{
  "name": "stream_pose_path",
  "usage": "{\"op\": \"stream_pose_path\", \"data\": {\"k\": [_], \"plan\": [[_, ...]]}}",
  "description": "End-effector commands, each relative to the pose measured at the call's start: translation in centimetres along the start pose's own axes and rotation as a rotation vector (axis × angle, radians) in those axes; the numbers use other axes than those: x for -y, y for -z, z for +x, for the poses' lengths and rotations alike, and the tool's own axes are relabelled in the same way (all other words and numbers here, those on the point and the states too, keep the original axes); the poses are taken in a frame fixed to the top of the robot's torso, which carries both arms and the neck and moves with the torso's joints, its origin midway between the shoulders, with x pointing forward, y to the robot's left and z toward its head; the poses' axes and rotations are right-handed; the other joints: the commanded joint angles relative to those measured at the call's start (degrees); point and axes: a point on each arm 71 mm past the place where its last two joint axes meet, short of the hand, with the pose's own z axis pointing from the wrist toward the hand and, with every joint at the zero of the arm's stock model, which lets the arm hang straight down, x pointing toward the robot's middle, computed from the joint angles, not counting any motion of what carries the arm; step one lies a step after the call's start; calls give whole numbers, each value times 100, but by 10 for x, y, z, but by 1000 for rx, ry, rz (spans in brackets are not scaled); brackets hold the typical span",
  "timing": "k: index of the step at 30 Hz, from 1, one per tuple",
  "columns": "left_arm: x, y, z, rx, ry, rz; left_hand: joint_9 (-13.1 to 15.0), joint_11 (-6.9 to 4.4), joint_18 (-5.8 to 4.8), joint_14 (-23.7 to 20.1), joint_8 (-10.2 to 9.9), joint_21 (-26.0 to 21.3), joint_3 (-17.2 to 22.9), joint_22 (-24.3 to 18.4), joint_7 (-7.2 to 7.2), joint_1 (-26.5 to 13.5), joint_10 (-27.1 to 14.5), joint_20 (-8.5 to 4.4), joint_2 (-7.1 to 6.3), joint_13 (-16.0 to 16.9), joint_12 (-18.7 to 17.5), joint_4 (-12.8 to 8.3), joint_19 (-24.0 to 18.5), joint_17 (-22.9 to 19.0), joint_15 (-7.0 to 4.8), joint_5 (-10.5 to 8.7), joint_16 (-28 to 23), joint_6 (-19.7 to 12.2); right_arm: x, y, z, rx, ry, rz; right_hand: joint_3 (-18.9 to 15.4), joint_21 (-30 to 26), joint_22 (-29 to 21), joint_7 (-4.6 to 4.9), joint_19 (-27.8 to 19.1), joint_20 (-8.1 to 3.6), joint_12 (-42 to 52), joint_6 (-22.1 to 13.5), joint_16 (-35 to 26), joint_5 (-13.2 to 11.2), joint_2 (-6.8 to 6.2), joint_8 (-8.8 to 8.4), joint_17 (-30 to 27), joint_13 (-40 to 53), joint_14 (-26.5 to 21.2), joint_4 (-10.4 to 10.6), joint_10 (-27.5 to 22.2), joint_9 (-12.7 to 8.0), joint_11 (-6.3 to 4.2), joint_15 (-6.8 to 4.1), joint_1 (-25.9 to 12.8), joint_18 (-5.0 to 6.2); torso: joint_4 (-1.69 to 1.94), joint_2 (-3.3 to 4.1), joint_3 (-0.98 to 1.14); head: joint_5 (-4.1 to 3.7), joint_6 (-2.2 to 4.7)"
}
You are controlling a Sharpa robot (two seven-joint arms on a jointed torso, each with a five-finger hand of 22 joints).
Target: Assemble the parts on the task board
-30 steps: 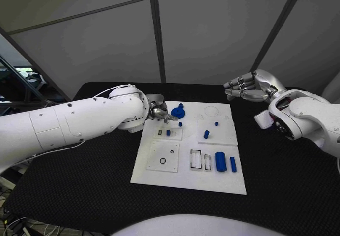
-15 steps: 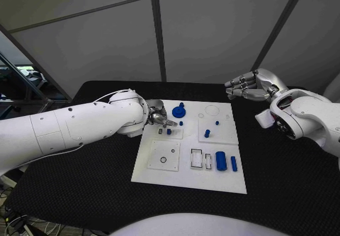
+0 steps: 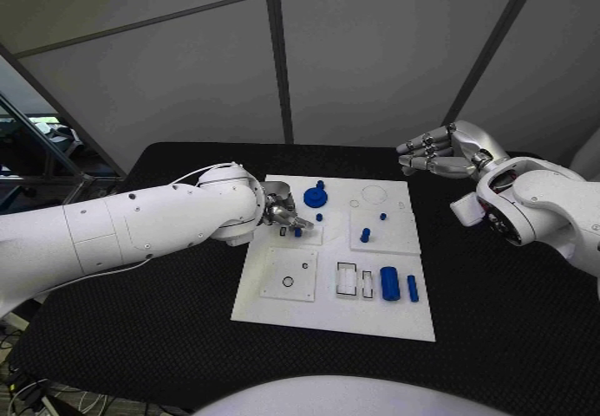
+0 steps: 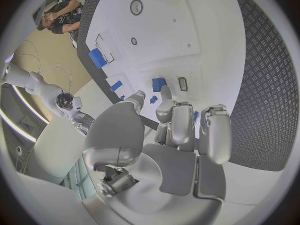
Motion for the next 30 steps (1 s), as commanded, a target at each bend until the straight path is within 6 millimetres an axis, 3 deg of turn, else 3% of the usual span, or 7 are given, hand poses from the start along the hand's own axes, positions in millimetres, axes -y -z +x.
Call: {"op": "stream_pose_path", "data": {"k": [1, 20, 24, 30], "plan": [[0, -1, 2, -26, -14, -8, -10, -10, -143, 268, -29, -24, -54, 585, -3, 83, -51, 14, 4, -8, -27, -3, 220, 252, 16, 3, -4, -48, -2, 0, 0, -3, -4, -10, -8, -41, -9, 5, -2, 32, 2, -47, -27, 31, -9, 14, -7, -7, -22, 42, -40, 5, -3, 0, -41, 2, 1, 1, -1, 0, -13], [-1, -3, 5, -51, -28, -15, -64, 3, -140, 268, -84, -37, -153, 580, 10, 314, -73, 30, 83, -23, -34, -56, 217, 253, 28, 9, -7, -29, -2, -1, 1, -8, -5, -9, -8, -48, -14, 5, 0, 34, 4, -47, -25, 31, -5, 16, -10, -7, -23, 45, -41, 6, -2, 1, -42, 2, 6, -1, 1, -2, -44], [-1, -4, 5, -47, -26, -17, -90, 4, -139, 268, -108, -44, -142, 579, 11, 472, -79, 33, 233, -27, -33, -87, 216, 254, 29, 21, -8, -12, -2, -1, 1, -8, -6, -9, -8, -48, -14, 5, 0, 34, 4, -47, -25, 31, -5, 16, -10, -7, -23, 45, -41, 6, -2, 1, -42, 2, 2, -2, 2, 4, -30], [0, -4, 5, -50, -26, -15, -113, -3, -138, 269, -134, -50, -75, 578, 2, 690, -87, 33, 325, -36, -37, -189, 215, 255, 25, 30, -8, -11, -2, -2, 2, -10, -6, -8, -7, -61, -24, 6, 5, 36, 8, -46, -22, 35, 4, 20, -16, -6, -24, 53, -42, 8, -2, 2, -48, 4, -1, -4, -1, 26, -60]]}}
